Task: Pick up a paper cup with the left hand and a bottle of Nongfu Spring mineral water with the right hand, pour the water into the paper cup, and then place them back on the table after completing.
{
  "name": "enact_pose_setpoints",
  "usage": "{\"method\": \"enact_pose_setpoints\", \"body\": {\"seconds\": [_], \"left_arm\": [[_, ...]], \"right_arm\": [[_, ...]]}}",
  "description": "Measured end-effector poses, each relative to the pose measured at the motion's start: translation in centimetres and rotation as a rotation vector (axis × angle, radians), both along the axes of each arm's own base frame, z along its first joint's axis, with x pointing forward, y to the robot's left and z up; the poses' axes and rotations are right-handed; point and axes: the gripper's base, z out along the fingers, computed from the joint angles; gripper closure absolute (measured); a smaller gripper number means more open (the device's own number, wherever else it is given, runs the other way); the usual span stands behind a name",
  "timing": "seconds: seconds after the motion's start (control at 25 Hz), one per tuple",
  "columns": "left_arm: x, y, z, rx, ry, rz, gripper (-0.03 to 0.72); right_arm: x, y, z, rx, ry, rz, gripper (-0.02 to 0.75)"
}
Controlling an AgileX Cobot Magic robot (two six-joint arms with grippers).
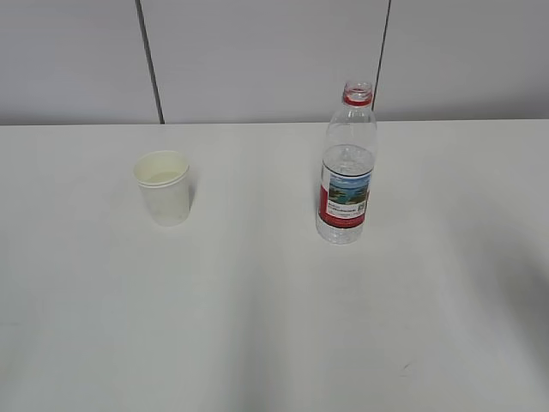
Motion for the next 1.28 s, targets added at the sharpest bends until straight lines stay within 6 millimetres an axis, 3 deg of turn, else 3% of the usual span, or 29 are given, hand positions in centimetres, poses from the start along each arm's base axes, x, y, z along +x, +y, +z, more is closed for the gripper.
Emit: {"method": "enact_pose_setpoints", "body": {"seconds": [0.28,0.64,1.28], "left_arm": [[0.0,0.0,0.0,0.0,0.0,0.0,0.448],[0.0,0.0,0.0,0.0,0.0,0.0,0.449],[0.0,0.0,0.0,0.0,0.0,0.0,0.449]], "right_arm": [[-2.3,-1.1,1.8,0.033,0.033,-0.137,0.204],[-6.4,-0.2,4.0,0.074,0.155,-0.019,0.204],[-16.1,-0.7,3.7,0.156,0.151,0.103,0.203]]}}
